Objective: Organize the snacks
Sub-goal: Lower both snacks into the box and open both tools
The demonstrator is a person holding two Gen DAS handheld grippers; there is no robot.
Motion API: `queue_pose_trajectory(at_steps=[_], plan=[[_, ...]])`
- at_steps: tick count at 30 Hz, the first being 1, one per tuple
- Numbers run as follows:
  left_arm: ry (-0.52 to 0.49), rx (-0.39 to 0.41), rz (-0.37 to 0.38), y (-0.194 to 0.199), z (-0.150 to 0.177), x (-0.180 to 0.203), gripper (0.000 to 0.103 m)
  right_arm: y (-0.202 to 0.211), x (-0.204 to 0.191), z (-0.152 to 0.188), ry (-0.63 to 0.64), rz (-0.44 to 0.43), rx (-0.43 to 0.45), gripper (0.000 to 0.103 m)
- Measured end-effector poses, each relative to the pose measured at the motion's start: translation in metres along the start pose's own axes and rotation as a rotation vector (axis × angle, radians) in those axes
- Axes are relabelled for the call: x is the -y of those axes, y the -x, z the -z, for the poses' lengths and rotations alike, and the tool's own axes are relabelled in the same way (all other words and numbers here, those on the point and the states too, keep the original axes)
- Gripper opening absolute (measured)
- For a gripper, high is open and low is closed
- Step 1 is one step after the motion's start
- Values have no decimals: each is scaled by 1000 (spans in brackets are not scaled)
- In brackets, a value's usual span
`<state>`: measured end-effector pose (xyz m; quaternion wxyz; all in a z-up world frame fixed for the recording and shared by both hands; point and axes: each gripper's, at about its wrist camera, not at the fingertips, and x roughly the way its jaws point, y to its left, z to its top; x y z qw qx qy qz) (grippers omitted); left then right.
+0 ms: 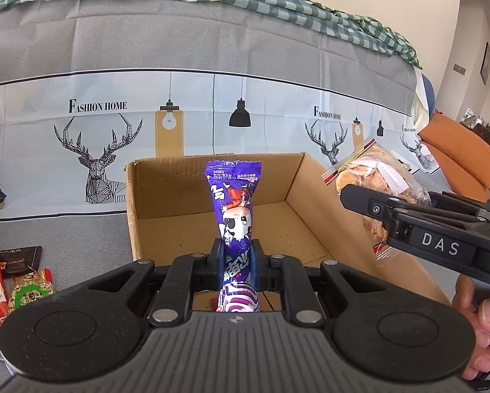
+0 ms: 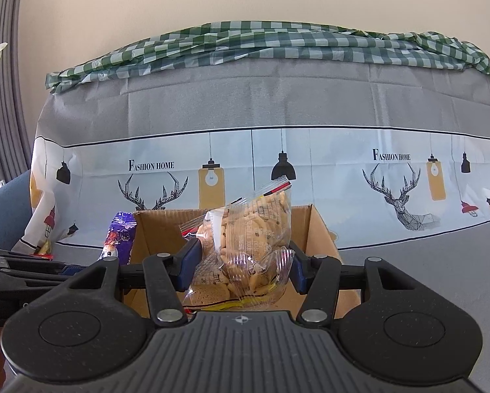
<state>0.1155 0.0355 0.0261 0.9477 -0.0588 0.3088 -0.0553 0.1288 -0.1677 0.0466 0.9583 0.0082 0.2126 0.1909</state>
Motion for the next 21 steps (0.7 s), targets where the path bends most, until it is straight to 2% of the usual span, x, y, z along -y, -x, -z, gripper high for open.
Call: queue_pose_trajectory(at_steps=[21], plan=[[1, -2, -2, 0, 1, 1, 16, 0, 0, 1, 8, 3, 0, 57]])
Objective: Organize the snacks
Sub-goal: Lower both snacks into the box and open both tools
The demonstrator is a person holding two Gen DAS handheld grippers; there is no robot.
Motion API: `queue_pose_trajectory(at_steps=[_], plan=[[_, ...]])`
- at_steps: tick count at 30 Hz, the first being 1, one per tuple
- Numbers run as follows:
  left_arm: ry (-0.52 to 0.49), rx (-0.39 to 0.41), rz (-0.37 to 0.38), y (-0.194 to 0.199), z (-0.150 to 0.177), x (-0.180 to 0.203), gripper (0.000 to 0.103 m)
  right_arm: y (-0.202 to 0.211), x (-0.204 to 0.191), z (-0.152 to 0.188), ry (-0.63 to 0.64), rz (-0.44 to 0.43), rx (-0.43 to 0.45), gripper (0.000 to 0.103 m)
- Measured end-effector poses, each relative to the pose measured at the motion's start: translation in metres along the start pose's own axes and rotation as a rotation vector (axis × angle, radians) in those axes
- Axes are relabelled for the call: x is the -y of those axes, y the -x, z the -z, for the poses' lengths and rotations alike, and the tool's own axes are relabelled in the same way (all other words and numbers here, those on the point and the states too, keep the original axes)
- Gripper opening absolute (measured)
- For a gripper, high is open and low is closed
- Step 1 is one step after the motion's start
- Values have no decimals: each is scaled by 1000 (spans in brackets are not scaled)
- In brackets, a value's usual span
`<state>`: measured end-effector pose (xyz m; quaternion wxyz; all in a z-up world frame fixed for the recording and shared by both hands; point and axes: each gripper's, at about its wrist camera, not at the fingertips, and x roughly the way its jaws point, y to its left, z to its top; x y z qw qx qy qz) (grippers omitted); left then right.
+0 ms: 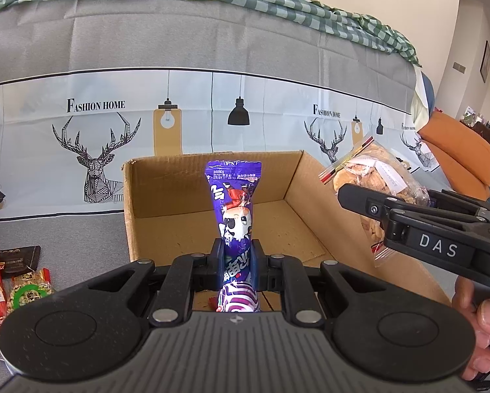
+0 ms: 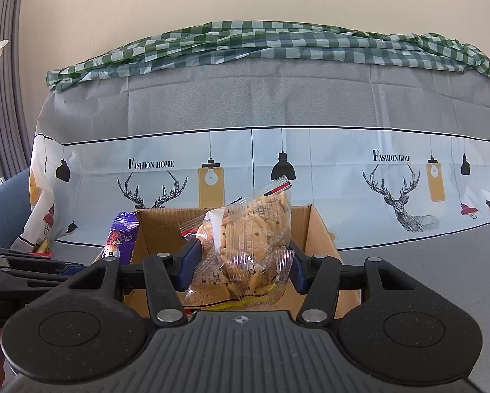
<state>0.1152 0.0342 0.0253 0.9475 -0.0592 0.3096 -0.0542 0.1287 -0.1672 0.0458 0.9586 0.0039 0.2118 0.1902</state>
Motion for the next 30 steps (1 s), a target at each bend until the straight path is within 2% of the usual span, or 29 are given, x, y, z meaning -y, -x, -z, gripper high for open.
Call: queue_pose_trajectory(at_steps=[17, 19, 20, 21, 30], plan=[[5, -3, 17, 0, 1, 3, 17, -2, -1, 1, 9, -5, -10, 59], [13, -9, 24, 0, 0, 3, 25, -6, -1, 2, 13, -8, -35, 64], [13, -10, 21, 0, 0, 3, 32, -7, -2, 2, 19, 2, -39, 66], [12, -10, 18, 1, 0, 2, 34, -7, -2, 2, 22, 7, -36, 69], [43, 12, -20, 20, 0, -21, 34, -11, -15, 3, 3, 2, -49, 71]])
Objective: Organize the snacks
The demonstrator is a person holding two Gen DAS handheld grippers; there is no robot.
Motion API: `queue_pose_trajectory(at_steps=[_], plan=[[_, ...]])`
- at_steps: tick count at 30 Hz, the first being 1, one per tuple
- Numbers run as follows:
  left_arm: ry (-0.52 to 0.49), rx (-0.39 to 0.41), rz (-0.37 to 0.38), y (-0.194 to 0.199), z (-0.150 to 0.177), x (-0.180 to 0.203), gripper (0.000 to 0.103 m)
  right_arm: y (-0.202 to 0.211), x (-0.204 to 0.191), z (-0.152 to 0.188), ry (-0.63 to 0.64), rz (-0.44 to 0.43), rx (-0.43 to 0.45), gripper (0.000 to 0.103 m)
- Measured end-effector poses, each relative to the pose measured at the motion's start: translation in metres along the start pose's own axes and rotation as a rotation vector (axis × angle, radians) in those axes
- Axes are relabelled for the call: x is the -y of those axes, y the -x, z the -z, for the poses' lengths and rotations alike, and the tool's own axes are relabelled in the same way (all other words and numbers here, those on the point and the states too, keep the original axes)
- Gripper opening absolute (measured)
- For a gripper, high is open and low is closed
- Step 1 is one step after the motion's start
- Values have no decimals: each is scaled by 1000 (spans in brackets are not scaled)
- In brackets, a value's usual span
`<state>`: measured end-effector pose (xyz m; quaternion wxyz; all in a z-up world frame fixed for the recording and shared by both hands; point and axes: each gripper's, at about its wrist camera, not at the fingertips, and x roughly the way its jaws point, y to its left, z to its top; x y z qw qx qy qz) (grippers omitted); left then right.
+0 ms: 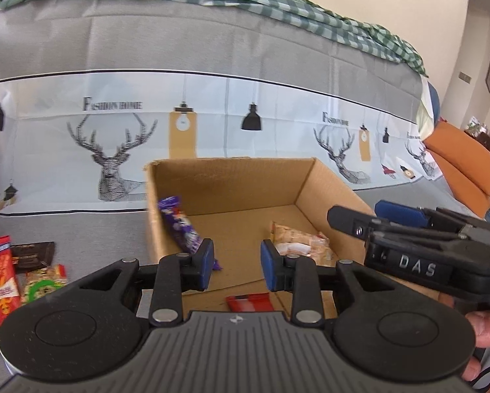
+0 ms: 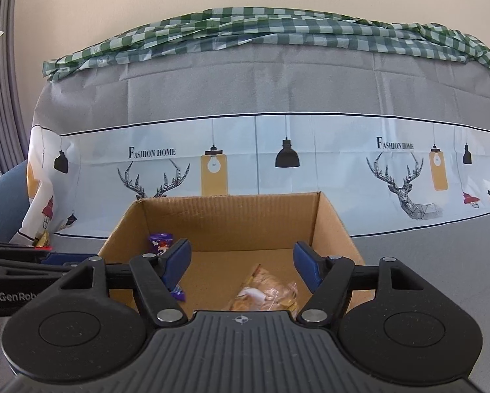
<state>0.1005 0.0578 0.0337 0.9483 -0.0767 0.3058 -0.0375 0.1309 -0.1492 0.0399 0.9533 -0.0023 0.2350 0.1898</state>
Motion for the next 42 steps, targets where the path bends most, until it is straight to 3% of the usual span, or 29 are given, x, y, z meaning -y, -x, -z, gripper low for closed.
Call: queue_pose_trajectory(at_steps=[8, 11, 13, 14, 17, 19, 20, 25, 32, 36, 39, 42], plan=[[110, 15, -84, 42, 4, -55, 34, 3, -48, 4, 33, -70, 4, 68], [93, 13, -139, 63, 1, -80, 34, 5, -74, 7, 41, -118, 13, 53], [44, 30, -188, 80, 0, -96, 34, 10, -92, 9, 50, -171, 32, 33], [27, 41, -216, 87, 1, -105, 34, 13, -102, 10, 61, -200, 44, 30], [56, 49, -294, 97, 18, -140, 33, 24, -133, 16, 124, -290, 87, 30], [139, -33, -323, 92, 26, -164, 23, 27, -156, 23, 195, -345, 90, 30], [172, -25, -322, 94, 26, -173, 23, 27, -167, 27, 228, -368, 85, 30], [215, -51, -331, 93, 30, -200, 22, 15, -215, 54, 382, -455, -9, 30], [294, -71, -324, 75, 45, -226, 23, -22, -259, 90, 505, -459, -180, 30], [292, -106, -356, 57, 53, -236, 23, -33, -269, 99, 529, -453, -177, 31], [330, -87, -342, 53, 52, -246, 23, -42, -271, 105, 551, -431, -167, 39], [344, -104, -334, 43, 51, -251, 23, -55, -275, 106, 562, -413, -183, 39]])
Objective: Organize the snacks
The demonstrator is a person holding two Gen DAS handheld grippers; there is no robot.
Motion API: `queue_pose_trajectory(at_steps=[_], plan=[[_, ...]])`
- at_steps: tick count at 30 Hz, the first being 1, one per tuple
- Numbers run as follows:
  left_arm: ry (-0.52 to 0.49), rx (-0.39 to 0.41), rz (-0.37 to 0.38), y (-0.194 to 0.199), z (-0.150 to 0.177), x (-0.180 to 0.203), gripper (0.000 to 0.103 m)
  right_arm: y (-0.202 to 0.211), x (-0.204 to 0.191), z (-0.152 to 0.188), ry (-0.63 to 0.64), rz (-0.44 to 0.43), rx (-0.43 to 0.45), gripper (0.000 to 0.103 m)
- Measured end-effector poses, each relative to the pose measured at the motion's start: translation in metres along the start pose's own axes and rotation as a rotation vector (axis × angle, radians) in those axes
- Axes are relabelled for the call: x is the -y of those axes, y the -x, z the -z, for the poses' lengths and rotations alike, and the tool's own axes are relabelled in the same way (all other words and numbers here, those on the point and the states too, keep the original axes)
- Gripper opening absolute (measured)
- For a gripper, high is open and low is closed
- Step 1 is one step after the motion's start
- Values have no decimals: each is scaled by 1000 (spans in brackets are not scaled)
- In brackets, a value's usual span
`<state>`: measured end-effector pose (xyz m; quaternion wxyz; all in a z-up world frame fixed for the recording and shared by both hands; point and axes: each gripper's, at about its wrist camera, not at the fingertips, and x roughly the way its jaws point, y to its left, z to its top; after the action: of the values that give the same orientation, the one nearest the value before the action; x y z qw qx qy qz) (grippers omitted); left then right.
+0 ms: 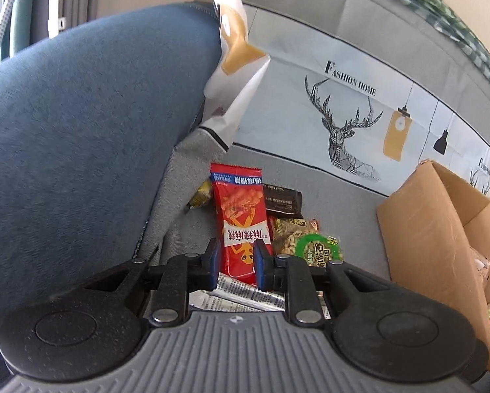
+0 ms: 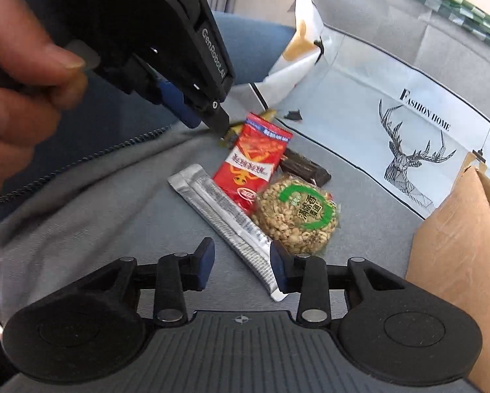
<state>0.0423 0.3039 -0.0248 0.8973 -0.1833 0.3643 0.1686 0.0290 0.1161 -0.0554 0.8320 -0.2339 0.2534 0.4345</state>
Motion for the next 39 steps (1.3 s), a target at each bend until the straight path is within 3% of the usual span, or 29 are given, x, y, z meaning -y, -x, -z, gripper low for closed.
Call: queue_pose_trajectory(at_steps=[7, 11, 18, 23, 26, 32, 39], plan=[[-1, -29, -5, -30, -9, 1, 25, -25, 14, -1, -68, -25, -9, 51], [20, -63, -12, -54, -13, -4, 35, -37, 15, 0, -71, -39, -41, 53], [13, -109, 1, -85, -15, -1, 42, -48, 17, 4, -75, -40, -52, 63], [27, -108, 5, -90, -16, 0, 42, -50, 19, 6, -81, -41, -49, 64], [17, -101, 4, -89, -16, 3, 35, -49, 18, 8, -79, -45, -45, 63], [-1, -81, -17, -81, -18, 5, 4, -41, 11, 12, -19, -84, -25, 34], [-9, -58, -7, -56, -16, 7, 1, -20, -15, 22, 126, -79, 13, 19]])
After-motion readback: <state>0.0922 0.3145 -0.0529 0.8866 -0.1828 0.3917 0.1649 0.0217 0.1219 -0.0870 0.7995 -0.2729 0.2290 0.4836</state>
